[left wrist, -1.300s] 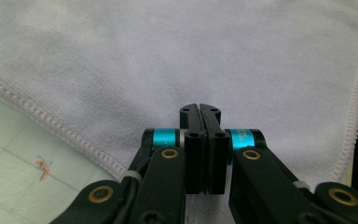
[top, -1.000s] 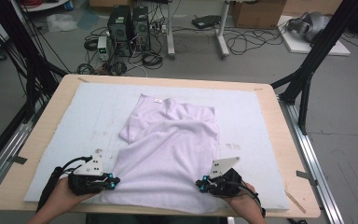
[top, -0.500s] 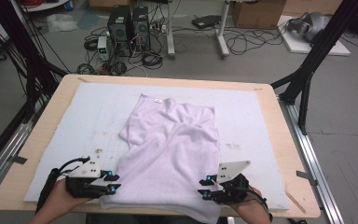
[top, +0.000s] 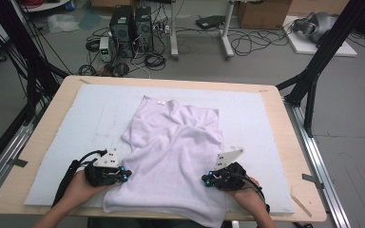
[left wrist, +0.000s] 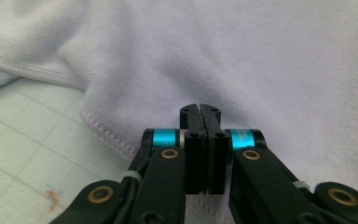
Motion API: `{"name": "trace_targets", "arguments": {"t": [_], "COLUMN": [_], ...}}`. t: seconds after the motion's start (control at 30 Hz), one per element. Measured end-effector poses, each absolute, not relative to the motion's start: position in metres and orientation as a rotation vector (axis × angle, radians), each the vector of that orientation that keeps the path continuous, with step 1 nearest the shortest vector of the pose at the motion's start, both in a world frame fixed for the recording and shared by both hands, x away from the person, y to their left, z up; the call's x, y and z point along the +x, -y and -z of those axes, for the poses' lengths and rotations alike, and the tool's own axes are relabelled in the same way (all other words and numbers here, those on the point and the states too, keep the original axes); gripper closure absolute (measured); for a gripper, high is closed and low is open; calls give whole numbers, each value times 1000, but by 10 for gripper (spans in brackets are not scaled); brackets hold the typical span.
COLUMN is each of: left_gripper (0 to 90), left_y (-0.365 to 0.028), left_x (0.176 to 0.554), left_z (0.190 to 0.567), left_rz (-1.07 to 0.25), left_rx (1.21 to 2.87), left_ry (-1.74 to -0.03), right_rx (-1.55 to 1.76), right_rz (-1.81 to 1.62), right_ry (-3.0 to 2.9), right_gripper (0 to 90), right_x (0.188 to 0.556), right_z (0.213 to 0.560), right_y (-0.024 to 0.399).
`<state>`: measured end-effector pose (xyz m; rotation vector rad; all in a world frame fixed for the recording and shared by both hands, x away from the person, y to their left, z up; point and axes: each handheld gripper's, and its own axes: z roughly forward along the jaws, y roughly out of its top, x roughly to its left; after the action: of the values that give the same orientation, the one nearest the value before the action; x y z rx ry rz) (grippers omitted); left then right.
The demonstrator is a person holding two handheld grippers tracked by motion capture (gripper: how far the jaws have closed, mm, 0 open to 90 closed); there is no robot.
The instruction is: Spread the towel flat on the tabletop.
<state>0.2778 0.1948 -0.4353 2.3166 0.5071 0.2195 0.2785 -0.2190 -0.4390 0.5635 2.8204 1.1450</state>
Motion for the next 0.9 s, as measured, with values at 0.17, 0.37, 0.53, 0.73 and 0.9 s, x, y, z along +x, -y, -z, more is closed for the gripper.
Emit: {"name": "trace_targets", "arguments": {"t": [0.17, 0.37, 0.53, 0.73, 0.9], "left_gripper": [884, 876, 772, 685, 622], "left_y": [-197, -197, -203, -214, -212], "left_x": [290, 305, 298, 271, 257], "left_z": [433, 433, 422, 408, 425], "left_rz": [-317, -366, -383, -314, -205], "left_rx": [2282, 2267, 2237, 2201, 2257], "left_ry": [-589, -642, -631, -544, -487], "right_rx": [547, 639, 637, 563, 497], "right_rz": [-1049, -1046, -1117, -1227, -1211], "right_ry": [-2756, -2711, -2655, -2633, -2732], "right_gripper": [880, 876, 808, 651, 522], "right_x": [286, 304, 297, 271, 255], "right_z": [432, 435, 427, 413, 426], "right_y": [217, 221, 226, 228, 219]}}
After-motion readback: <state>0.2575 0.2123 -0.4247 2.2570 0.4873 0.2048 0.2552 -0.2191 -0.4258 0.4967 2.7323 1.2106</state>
